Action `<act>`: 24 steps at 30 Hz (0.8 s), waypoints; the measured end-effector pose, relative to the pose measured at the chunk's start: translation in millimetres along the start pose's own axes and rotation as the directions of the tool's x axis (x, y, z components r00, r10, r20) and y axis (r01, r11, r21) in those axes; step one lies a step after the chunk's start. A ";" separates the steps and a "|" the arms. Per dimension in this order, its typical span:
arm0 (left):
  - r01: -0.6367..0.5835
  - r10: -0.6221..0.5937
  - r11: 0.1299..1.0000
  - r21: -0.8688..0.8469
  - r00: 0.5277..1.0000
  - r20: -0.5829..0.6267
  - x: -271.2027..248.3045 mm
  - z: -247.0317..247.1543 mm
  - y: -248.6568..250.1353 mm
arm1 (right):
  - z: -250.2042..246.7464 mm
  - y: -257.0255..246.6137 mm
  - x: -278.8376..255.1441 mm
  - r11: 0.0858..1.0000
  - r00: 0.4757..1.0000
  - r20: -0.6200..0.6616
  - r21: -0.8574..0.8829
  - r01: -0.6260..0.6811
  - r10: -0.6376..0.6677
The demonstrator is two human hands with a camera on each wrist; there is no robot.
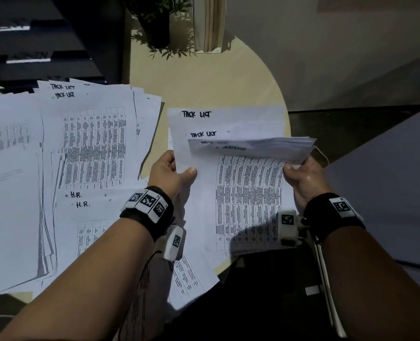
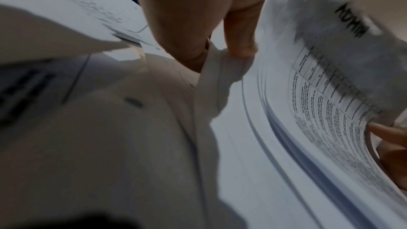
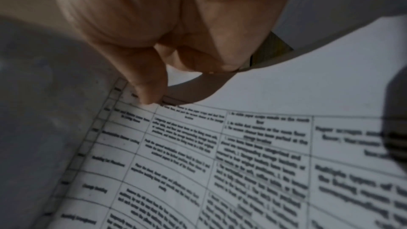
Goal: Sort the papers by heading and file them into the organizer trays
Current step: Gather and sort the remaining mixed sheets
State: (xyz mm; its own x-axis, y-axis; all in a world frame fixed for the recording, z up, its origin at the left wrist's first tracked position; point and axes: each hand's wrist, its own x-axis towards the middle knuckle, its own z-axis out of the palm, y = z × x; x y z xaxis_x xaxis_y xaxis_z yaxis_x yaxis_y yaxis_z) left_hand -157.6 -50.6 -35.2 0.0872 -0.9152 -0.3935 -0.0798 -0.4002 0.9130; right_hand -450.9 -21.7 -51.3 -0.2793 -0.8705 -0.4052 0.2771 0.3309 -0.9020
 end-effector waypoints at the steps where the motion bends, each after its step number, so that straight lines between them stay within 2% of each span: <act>1: -0.008 0.008 1.000 0.006 1.000 -0.006 -0.7 -0.2 0.6 | -0.8 0.3 0.9 1.000 1.000 -0.005 0.009 0.004 -0.004; 4: -0.034 0.041 0.995 0.090 0.996 -0.079 5.3 -2.3 -2.9 | -0.2 -0.4 1.2 1.000 1.000 0.000 0.007 0.025 -0.025; 6: -0.026 0.037 0.988 0.154 0.997 -0.072 5.6 1.8 -5.0 | 1.9 -0.6 0.4 1.000 1.000 0.003 0.006 0.029 -0.029; 8: -0.023 0.018 0.985 0.169 0.999 0.029 1.8 9.5 -5.7 | 4.1 1.0 0.4 1.000 0.999 0.033 -0.010 0.029 -0.029; 11: 0.083 -0.087 0.996 0.030 0.974 0.208 -4.5 18.2 -5.7 | 2.2 4.3 2.5 0.999 1.000 0.023 -0.032 0.010 -0.010; 12: 0.083 -0.087 0.996 0.026 0.977 0.196 -3.2 17.5 -5.5 | 0.4 4.2 2.8 1.000 1.000 0.014 -0.031 -0.002 0.002; 13: 0.047 -0.059 0.995 0.092 0.990 0.131 0.8 14.4 -5.6 | -0.5 2.7 2.0 0.999 1.000 0.003 -0.044 -0.012 0.012; 14: -0.017 0.003 0.968 0.249 0.998 0.057 5.0 8.9 -3.4 | -0.8 1.3 0.8 0.998 1.000 -0.002 -0.057 -0.017 0.017; 15: -0.068 0.072 0.882 0.466 0.997 0.010 9.9 2.5 -1.6 | -0.1 -1.0 -0.9 0.997 1.000 0.000 -0.078 -0.013 0.013; 16: -0.065 0.111 0.728 0.683 0.994 -0.023 14.7 -3.9 -1.1 | 0.8 -2.4 -2.6 0.996 1.000 0.012 -0.093 -0.004 0.005; 17: -0.015 0.089 0.566 0.825 0.995 -0.043 16.2 -9.8 0.0 | 1.7 -3.7 -4.2 0.994 1.000 0.029 -0.109 0.003 0.000; 18: 0.065 0.017 0.445 0.893 0.997 -0.081 16.1 -14.3 3.5 | 2.9 -4.3 -5.5 0.993 0.999 0.053 -0.119 0.008 -0.001; 19: 0.120 -0.037 0.385 0.915 0.993 -0.115 16.1 -16.7 6.6 | 3.1 -3.9 -5.7 0.991 0.997 0.071 -0.135 0.002 0.007; 20: 0.147 -0.065 0.376 0.915 0.989 -0.132 17.5 -18.6 7.6 | 3.8 -4.2 -6.8 0.990 0.996 0.088 -0.141 -0.005 0.017; 22: 0.158 -0.058 0.424 0.892 0.987 -0.147 20.8 -20.8 6.5 | 3.8 -4.1 -8.4 0.991 0.993 0.110 -0.132 -0.028 0.043; 23: 0.132 -0.032 0.467 0.874 0.991 -0.132 21.5 -22.0 5.3 | 3.9 -4.8 -9.4 0.992 0.991 0.120 -0.122 -0.042 0.057; 24: 0.101 -0.005 0.546 0.832 0.993 -0.117 22.7 -22.9 3.9 | 3.7 -5.0 -10.0 0.993 0.990 0.125 -0.109 -0.054 0.068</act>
State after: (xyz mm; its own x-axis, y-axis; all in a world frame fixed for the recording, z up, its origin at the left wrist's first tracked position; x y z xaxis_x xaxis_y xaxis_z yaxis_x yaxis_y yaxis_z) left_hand -133.2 -71.8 -38.1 0.2036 -0.9012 -0.3825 -0.8608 -0.3510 0.3687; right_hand -446.1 -16.0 -42.2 -0.1432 -0.8847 -0.4435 0.1900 0.4152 -0.8897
